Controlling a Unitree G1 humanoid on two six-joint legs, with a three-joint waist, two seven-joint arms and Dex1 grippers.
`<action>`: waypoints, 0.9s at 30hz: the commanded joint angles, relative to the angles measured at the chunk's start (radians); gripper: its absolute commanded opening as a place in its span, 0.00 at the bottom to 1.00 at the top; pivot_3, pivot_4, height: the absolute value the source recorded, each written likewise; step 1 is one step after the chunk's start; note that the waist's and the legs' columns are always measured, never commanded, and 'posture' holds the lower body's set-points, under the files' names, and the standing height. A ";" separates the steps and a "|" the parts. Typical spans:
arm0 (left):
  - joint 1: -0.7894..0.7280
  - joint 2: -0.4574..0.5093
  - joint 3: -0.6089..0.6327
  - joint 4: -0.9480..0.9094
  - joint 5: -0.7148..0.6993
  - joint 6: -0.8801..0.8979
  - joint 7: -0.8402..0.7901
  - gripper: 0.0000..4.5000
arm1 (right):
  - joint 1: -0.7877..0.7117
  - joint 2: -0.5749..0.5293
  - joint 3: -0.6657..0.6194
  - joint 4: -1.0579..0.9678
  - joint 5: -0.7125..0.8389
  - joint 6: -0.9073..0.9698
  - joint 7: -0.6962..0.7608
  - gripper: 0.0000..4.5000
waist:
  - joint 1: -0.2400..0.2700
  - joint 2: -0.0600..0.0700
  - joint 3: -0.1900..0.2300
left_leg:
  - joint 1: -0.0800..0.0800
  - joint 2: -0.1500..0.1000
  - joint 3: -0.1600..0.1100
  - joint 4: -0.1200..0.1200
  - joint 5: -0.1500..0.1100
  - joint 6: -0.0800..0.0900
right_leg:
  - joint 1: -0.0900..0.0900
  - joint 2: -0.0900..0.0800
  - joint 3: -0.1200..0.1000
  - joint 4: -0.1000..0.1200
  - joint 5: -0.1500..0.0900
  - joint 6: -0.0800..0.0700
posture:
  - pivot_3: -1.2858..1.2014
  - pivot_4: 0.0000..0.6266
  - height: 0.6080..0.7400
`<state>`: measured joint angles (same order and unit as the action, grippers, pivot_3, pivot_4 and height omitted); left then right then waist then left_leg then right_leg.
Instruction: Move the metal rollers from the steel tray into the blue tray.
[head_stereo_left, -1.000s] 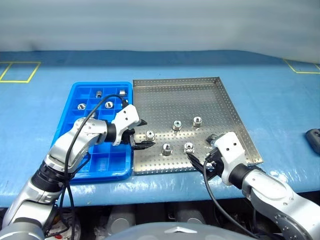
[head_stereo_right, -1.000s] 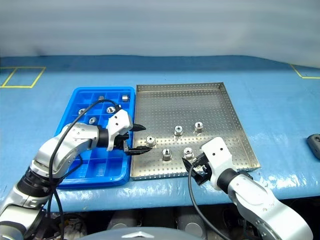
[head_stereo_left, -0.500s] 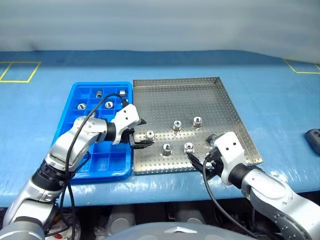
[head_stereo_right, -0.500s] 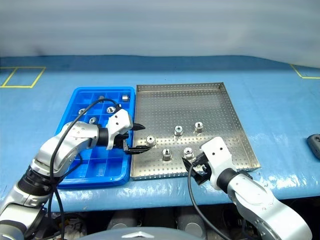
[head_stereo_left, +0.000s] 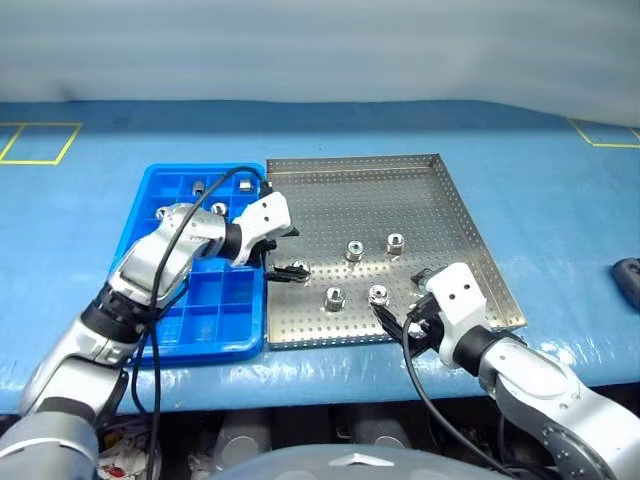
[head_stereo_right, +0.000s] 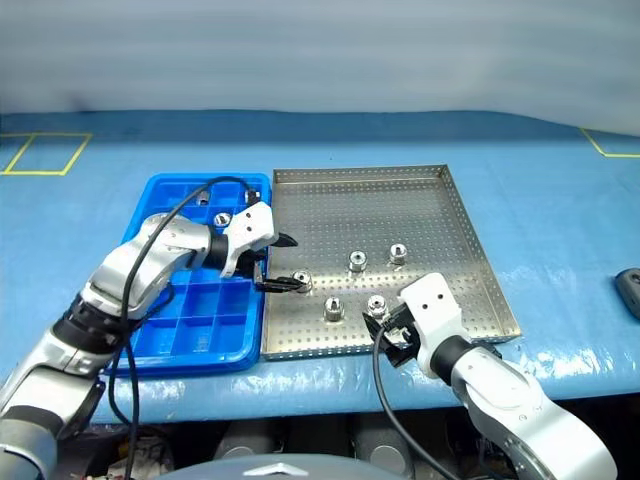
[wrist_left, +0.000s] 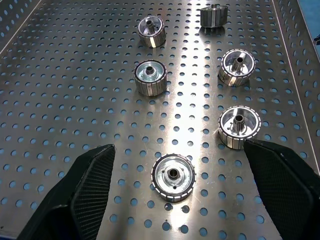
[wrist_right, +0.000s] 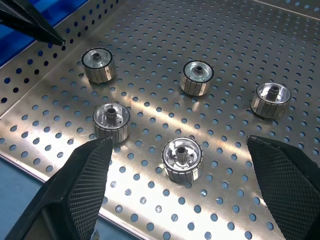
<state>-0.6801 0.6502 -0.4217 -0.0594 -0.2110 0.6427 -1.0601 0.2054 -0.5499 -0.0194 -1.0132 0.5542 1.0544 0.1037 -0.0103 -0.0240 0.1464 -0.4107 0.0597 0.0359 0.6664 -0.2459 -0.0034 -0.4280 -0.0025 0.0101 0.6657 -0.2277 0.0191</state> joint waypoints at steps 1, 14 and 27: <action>-0.075 -0.028 -0.051 0.087 0.053 -0.066 -0.062 0.99 | 0.001 0.015 0.011 -0.029 -0.022 -0.019 -0.009 1.00 | 0.000 0.000 0.000 | 0.000 0.000 0.000 0.000 0.000 0.000 | 0.000 0.000 0.000 0.000 0.000 0.000 | 0.52 0.24 1.00; -0.216 -0.121 -0.177 0.370 0.240 -0.264 -0.195 0.99 | 0.030 0.069 0.034 -0.034 -0.073 -0.037 -0.024 1.00 | -0.003 0.000 0.000 | -0.001 0.000 0.001 0.000 0.000 0.001 | -0.001 0.000 0.001 0.000 0.000 0.001 | 0.51 0.24 1.00; -0.257 -0.183 -0.211 0.535 0.366 -0.400 -0.283 0.99 | 0.034 0.108 0.036 -0.034 -0.107 -0.047 -0.021 1.00 | -0.005 0.000 0.000 | -0.001 0.000 0.001 0.001 0.000 0.001 | -0.001 0.001 0.001 0.000 0.001 0.001 | 0.50 0.24 1.00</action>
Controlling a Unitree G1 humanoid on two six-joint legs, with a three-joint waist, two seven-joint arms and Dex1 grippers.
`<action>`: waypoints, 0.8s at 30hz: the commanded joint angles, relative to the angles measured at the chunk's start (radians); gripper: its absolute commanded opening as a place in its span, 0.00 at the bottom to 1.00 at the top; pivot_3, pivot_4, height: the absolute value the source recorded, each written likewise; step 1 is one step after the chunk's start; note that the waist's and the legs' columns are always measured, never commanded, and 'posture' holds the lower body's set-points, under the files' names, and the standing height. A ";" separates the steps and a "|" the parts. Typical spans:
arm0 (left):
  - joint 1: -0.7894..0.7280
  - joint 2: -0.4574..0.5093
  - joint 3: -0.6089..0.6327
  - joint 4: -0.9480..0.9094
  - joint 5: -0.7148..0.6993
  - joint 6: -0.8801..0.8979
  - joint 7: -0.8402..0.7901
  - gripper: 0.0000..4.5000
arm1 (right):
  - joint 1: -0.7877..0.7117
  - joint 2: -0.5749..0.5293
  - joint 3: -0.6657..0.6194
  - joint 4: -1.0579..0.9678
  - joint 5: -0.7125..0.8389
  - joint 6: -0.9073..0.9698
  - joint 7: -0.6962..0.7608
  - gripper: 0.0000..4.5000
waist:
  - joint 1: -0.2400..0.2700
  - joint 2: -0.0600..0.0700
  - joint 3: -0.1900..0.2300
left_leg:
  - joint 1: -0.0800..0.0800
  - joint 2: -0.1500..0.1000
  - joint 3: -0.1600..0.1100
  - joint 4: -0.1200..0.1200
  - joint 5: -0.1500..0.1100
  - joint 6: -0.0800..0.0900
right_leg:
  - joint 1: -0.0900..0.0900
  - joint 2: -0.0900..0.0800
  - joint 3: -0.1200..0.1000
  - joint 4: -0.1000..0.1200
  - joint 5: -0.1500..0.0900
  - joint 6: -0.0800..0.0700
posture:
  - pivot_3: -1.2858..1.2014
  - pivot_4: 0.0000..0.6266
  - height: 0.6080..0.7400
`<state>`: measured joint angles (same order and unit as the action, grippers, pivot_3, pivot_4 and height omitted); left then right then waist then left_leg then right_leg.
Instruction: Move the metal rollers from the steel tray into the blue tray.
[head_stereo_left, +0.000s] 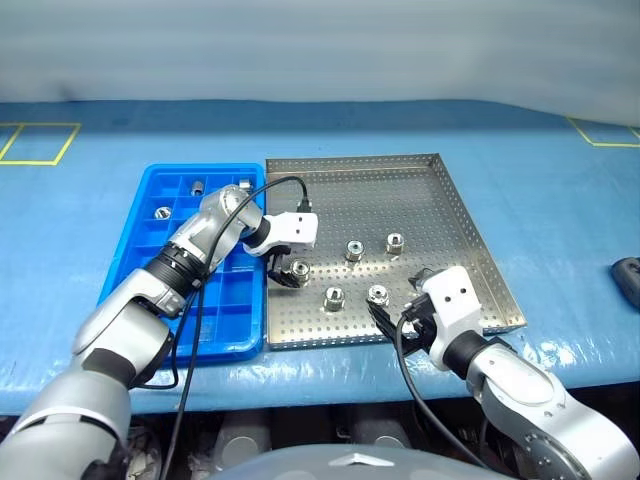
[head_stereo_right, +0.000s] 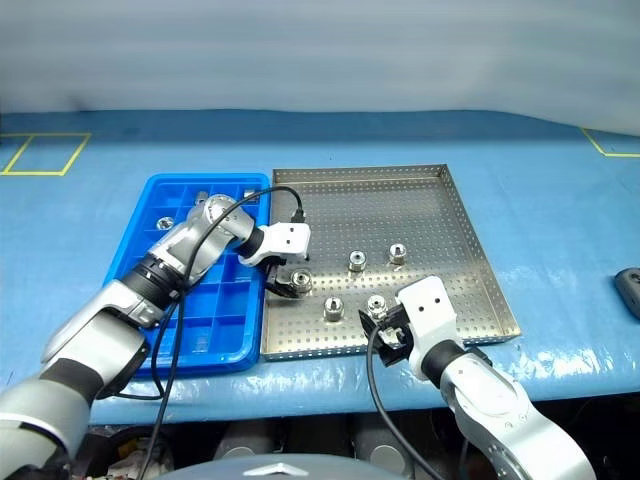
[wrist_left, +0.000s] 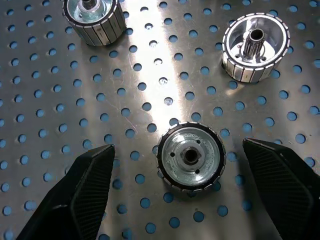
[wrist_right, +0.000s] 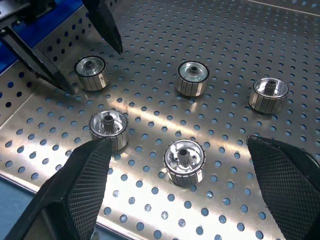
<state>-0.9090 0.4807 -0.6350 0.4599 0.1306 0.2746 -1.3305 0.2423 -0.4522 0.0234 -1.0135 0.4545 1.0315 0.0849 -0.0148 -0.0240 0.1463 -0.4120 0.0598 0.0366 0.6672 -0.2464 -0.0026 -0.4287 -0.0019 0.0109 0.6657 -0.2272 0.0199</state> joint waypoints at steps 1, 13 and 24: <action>-0.029 -0.019 0.002 0.023 0.030 -0.038 -0.017 0.99 | -0.001 0.012 -0.006 -0.033 -0.010 -0.024 -0.002 1.00 | -0.001 0.000 0.000 | 0.000 0.000 0.000 0.000 0.000 0.000 | 0.000 0.000 0.000 0.000 0.000 0.000 | 0.50 0.24 1.00; 0.003 -0.019 0.017 0.006 0.043 -0.063 -0.074 0.37 | -0.003 0.034 -0.001 -0.032 -0.027 -0.023 0.000 1.00 | -0.008 0.000 0.000 | 0.000 0.000 0.000 0.000 0.000 0.000 | 0.000 0.000 0.000 0.000 0.000 0.001 | 0.50 0.24 1.00; 0.061 -0.052 0.226 -0.157 -0.096 0.127 0.033 0.37 | -0.069 0.031 0.004 -0.014 -0.024 -0.019 0.025 1.00 | -0.004 0.000 0.000 | -0.001 0.001 -0.001 0.000 0.000 0.000 | 0.000 0.001 0.000 0.001 0.001 0.002 | 0.52 0.24 1.00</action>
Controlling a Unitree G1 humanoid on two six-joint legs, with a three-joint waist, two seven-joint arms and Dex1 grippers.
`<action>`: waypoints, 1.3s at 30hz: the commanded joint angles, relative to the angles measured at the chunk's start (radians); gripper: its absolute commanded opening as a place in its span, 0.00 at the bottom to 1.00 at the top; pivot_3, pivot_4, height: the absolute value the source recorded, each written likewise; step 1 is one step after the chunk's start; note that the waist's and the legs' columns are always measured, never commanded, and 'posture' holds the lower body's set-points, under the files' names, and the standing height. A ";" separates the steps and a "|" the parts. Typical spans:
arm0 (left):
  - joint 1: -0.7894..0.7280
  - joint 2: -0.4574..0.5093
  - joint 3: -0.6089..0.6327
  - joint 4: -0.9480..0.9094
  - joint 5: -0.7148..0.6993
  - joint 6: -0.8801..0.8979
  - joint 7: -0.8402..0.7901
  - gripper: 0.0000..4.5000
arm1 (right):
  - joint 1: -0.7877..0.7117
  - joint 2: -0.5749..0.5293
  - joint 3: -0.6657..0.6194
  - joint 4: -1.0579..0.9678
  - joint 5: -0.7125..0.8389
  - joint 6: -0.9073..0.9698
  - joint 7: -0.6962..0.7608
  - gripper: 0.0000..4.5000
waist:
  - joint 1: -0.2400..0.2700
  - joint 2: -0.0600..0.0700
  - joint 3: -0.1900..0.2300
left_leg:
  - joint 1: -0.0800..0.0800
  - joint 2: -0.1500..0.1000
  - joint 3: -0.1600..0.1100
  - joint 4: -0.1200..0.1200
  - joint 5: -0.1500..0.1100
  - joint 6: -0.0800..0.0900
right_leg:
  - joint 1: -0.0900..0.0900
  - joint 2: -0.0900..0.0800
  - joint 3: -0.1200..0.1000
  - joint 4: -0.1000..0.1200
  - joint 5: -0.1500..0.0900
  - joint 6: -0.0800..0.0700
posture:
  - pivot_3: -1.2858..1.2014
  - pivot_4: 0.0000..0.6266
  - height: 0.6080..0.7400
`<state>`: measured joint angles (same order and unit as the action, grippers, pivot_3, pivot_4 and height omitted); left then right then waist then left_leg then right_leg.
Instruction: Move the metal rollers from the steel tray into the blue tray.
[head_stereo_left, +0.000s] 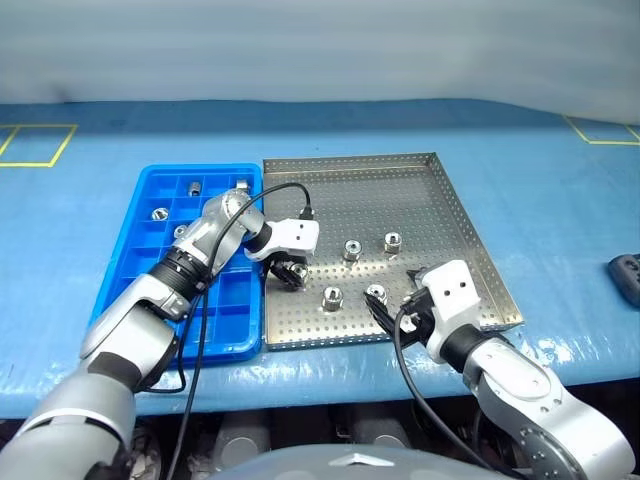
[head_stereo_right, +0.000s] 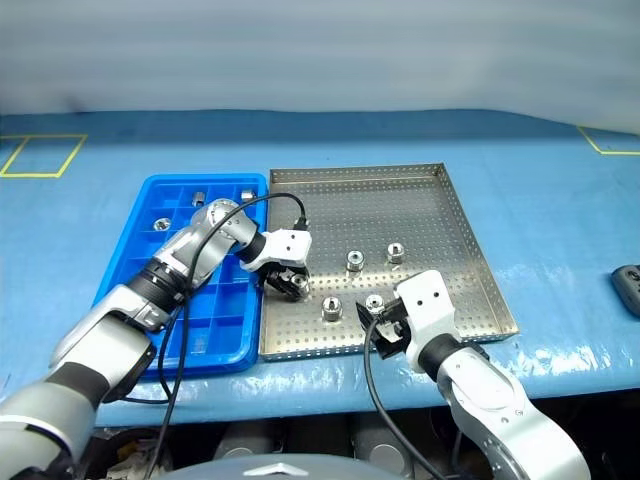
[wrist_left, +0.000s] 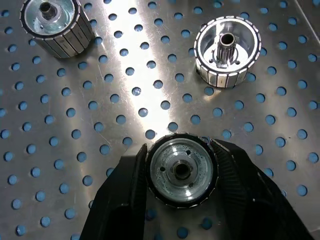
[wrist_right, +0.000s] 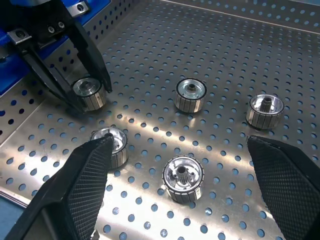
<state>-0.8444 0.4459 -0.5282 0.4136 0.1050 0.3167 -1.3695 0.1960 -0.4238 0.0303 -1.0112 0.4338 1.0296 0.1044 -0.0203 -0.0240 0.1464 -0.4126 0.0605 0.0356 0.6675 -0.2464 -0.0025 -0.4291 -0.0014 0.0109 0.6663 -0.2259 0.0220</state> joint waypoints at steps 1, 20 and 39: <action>0.012 -0.025 0.169 -0.151 -0.091 0.124 0.123 0.37 | -0.032 0.005 0.002 -0.013 -0.004 -0.018 0.007 1.00 | 0.003 0.000 0.000 | 0.000 0.000 0.000 0.001 0.000 0.000 | 0.000 0.000 0.000 0.000 0.000 0.000 | 0.52 0.24 1.00; 0.458 -0.142 0.741 -0.905 -0.115 0.528 0.965 0.37 | -0.343 0.013 0.208 0.187 0.008 -0.048 0.158 1.00 | 0.075 0.000 0.000 | 0.002 0.000 -0.004 0.001 0.001 0.000 | 0.001 0.000 0.000 0.002 0.001 0.001 | 0.63 0.24 1.00; 0.612 -0.200 0.732 -0.827 -0.121 0.478 1.175 0.37 | -0.371 0.013 0.336 0.261 -0.089 -0.173 0.215 1.00 | 0.162 -0.002 0.001 | 0.000 -0.001 -0.004 0.001 0.001 0.000 | 0.002 -0.002 -0.004 0.000 0.001 0.001 | 0.65 0.24 1.00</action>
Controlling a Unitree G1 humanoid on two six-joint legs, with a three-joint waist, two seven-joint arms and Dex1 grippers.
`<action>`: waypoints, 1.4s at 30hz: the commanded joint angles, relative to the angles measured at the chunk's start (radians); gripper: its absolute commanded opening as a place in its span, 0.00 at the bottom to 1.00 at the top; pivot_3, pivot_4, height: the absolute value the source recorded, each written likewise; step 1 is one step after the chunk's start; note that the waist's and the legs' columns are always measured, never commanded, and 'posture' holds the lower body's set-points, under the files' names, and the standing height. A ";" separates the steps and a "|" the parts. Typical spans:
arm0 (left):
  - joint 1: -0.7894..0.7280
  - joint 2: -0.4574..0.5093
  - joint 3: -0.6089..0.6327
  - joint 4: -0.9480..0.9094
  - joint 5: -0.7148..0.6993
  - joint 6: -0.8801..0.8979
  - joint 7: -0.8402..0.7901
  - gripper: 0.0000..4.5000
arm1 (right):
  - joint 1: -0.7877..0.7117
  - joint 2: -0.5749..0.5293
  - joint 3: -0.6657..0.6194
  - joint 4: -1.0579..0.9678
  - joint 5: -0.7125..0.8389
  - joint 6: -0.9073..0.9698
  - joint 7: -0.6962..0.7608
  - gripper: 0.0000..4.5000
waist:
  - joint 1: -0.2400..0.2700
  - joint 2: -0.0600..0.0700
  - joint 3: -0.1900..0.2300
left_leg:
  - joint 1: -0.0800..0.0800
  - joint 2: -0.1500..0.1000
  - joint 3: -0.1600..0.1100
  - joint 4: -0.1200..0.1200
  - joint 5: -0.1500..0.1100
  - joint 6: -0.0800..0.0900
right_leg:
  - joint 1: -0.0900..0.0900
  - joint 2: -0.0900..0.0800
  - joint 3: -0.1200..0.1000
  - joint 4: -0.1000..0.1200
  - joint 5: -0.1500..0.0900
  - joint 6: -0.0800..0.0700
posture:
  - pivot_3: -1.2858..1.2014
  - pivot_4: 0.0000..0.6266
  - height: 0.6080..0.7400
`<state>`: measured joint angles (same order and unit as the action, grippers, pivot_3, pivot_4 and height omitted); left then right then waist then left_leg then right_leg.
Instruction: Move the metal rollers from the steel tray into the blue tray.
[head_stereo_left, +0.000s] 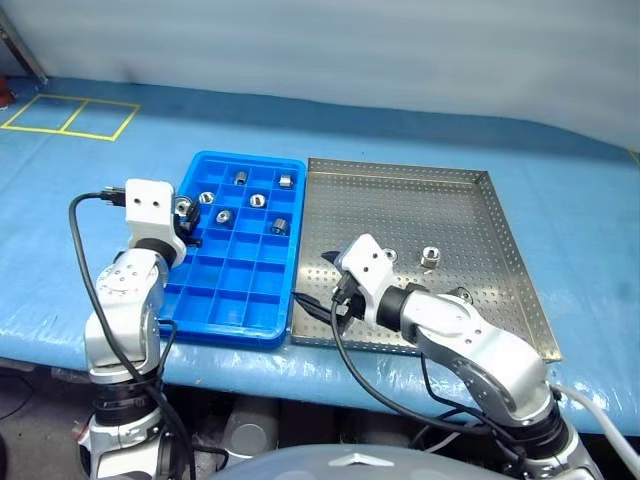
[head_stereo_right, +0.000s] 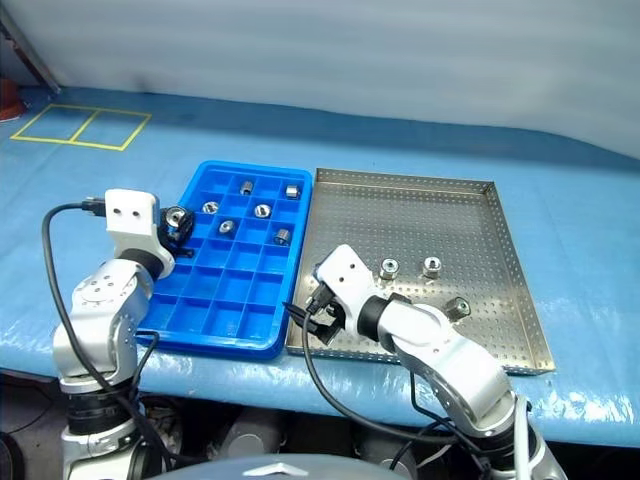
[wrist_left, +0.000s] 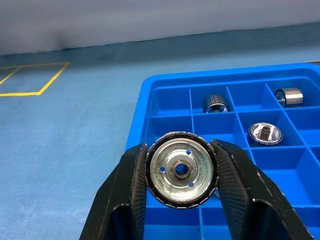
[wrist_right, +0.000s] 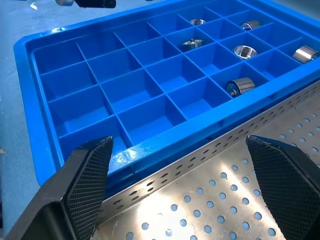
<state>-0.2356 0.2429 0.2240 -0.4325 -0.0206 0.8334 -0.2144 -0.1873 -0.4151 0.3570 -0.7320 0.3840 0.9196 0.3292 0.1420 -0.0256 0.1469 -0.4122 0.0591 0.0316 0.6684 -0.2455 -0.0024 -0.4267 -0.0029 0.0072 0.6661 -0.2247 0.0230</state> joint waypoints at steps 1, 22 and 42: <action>0.002 -0.006 -0.019 0.037 0.005 -0.041 0.032 0.37 | 0.022 0.007 0.010 -0.017 -0.054 -0.082 -0.017 1.00 | 0.000 0.000 0.000 | 0.000 0.000 0.000 0.000 0.000 0.000 | 0.000 0.000 0.000 0.000 0.000 0.000 | 0.65 0.24 1.00; 0.034 -0.055 -0.003 0.079 0.025 -0.051 0.225 0.37 | 0.104 0.016 -0.017 -0.044 -0.097 -0.095 -0.025 1.00 | -0.027 0.000 0.000 | -0.001 0.000 -0.001 -0.001 0.000 0.000 | 0.000 0.000 0.000 -0.001 0.000 0.000 | 0.62 0.24 1.00; -0.167 -0.023 -0.173 0.042 -0.154 -0.092 -0.055 0.99 | 0.221 0.025 -0.180 -0.155 -0.092 -0.061 -0.075 1.00 | -0.046 0.000 0.000 | -0.003 0.000 0.000 -0.001 0.000 0.000 | 0.000 -0.001 -0.002 -0.003 0.000 0.000 | 0.57 0.24 1.00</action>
<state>-0.3855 0.2144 0.0958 -0.3605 -0.1396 0.7633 -0.2040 0.0290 -0.3879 0.2150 -0.8366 0.2857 0.8598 0.2624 0.0957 -0.0261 0.1472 -0.4144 0.0584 0.0317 0.6676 -0.2455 -0.0024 -0.4268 -0.0039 0.0056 0.6628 -0.2246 0.0229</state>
